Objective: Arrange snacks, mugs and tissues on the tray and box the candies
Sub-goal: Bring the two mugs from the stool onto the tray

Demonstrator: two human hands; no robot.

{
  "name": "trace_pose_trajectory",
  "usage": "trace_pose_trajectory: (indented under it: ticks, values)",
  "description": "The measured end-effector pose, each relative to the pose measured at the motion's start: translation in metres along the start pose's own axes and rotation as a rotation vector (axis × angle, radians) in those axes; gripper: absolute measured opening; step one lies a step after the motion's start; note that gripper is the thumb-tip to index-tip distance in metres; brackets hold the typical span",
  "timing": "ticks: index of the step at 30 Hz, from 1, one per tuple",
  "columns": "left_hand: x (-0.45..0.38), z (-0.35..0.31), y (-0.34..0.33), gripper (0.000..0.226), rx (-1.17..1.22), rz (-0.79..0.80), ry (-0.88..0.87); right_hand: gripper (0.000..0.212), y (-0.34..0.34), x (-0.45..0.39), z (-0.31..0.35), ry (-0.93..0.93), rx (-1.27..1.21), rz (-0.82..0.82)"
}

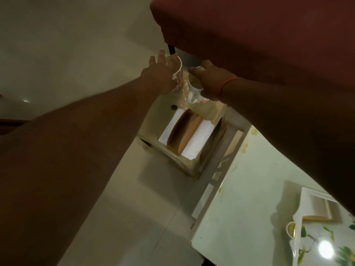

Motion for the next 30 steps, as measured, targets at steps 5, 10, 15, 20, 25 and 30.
trace_pose_trajectory:
  ticks: [5, 10, 15, 20, 25, 30]
  values:
    - [-0.011, -0.004, 0.001, 0.080, 0.119, -0.043, 0.045, 0.093, -0.008, -0.007, 0.000, -0.016, 0.036, -0.008]
    - [-0.011, -0.011, 0.008, 0.078, 0.149, -0.067, 0.085, 0.092, -0.007, -0.009, -0.004, -0.051, -0.005, -0.014]
    - [-0.005, -0.037, 0.019, 0.077, 0.092, -0.120, -0.007, 0.094, 0.001, 0.016, -0.026, -0.113, -0.133, -0.128]
    - [0.000, -0.088, 0.039, 0.080, 0.076, -0.158, -0.128, 0.095, 0.021, 0.068, -0.071, -0.215, -0.156, -0.219]
    - [0.023, -0.182, 0.054, 0.082, 0.065, -0.145, -0.321, 0.092, 0.037, 0.153, -0.138, -0.350, -0.105, -0.228]
    - [0.065, -0.291, 0.054, 0.081, 0.101, -0.113, -0.493, 0.083, 0.035, 0.257, -0.202, -0.481, -0.069, -0.190]
Point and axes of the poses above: each hand's wrist, its own x-axis away from the middle knuckle, its own y-axis out of the back of the hand, z = x × y, the point moved 5 cm from there along -x, towards the middle knuckle, and after that the axes turned 13 degrees about -z, right-handed, at the moved point
